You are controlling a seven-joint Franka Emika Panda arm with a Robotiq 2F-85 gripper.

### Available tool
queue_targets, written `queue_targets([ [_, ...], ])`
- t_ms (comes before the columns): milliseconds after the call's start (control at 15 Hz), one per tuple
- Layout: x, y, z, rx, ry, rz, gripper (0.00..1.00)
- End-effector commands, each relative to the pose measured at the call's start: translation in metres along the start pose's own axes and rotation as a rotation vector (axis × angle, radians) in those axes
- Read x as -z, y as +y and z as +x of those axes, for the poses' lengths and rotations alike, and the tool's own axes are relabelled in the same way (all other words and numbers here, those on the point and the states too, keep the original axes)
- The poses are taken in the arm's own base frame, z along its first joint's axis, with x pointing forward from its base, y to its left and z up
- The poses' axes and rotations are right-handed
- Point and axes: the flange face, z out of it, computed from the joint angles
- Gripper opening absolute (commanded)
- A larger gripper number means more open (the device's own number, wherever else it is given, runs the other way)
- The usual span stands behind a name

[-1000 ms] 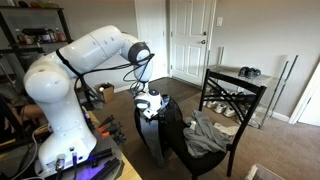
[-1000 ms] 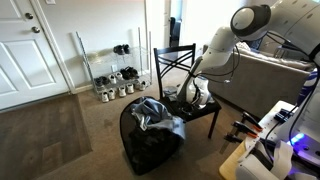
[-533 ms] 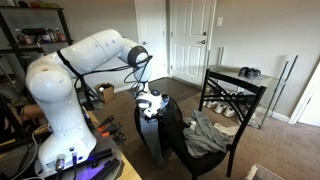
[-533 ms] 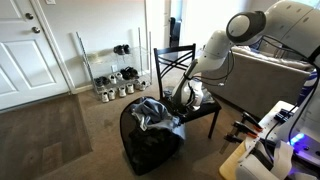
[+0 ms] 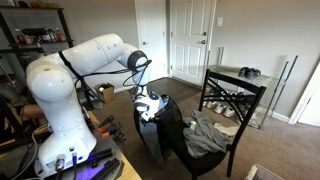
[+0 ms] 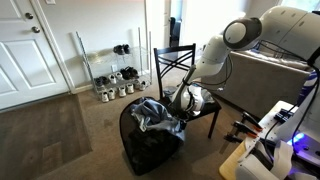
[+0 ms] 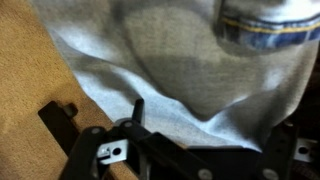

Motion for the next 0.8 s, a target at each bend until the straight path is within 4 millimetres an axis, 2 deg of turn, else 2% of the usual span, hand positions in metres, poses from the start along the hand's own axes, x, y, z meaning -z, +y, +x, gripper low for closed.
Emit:
queue_targets([
  [0,0.003,0.012,0.008,-0.053,0.021,0.006,0.9],
  [67,0.003,0.016,0.008,-0.055,0.024,0.01,0.74],
  [733,0.015,0.039,0.014,-0.123,0.081,0.08,0.08],
])
